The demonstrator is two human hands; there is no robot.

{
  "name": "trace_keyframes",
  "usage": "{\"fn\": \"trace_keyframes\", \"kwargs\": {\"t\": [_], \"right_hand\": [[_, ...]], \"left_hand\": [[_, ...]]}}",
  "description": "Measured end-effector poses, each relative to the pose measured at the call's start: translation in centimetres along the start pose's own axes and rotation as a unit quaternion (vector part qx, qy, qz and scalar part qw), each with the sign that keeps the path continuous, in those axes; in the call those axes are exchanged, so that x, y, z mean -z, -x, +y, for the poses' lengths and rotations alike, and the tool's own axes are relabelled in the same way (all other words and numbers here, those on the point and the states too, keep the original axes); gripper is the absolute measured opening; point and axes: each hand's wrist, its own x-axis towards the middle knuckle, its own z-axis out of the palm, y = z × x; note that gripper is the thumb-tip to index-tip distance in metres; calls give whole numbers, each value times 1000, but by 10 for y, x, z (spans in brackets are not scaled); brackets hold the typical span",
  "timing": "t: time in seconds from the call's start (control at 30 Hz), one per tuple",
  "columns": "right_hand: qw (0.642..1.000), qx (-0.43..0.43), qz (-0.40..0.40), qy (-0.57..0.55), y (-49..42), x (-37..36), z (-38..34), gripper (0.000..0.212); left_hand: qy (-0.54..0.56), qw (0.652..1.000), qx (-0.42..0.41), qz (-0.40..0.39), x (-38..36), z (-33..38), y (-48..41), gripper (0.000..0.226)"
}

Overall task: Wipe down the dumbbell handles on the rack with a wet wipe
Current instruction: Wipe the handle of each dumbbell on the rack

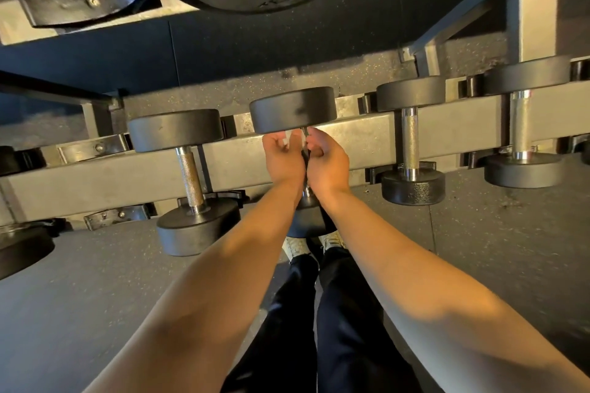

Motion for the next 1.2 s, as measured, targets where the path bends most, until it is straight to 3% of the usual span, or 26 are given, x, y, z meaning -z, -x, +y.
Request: {"fn": "trace_keyframes", "kwargs": {"t": [0.33, 0.43, 0.57, 0.83, 1.0, 1.1, 1.2], "right_hand": [[992, -53, -22, 115, 21, 0, 13, 40], [993, -50, -26, 101, 23, 1, 17, 47], [996, -38, -12, 80, 23, 3, 23, 53], [998, -59, 14, 2, 20, 11, 28, 46], [996, -85, -7, 37, 32, 17, 42, 47], [996, -70, -16, 55, 36, 18, 45, 51], [996, -66, -5, 56, 34, 16, 49, 47]], "left_hand": [[-136, 985, -11, -107, 39, -25, 11, 14], [-81, 995, -17, -58, 32, -9, 5, 17], [32, 998, 48, -25, 9, 7, -3, 15], [-147, 981, -83, -92, 36, -19, 13, 16], [-261, 950, -96, -141, 50, -35, 31, 8], [-274, 948, -78, -144, 52, -34, 29, 14], [-200, 971, -65, -116, 49, -27, 22, 14]]}}
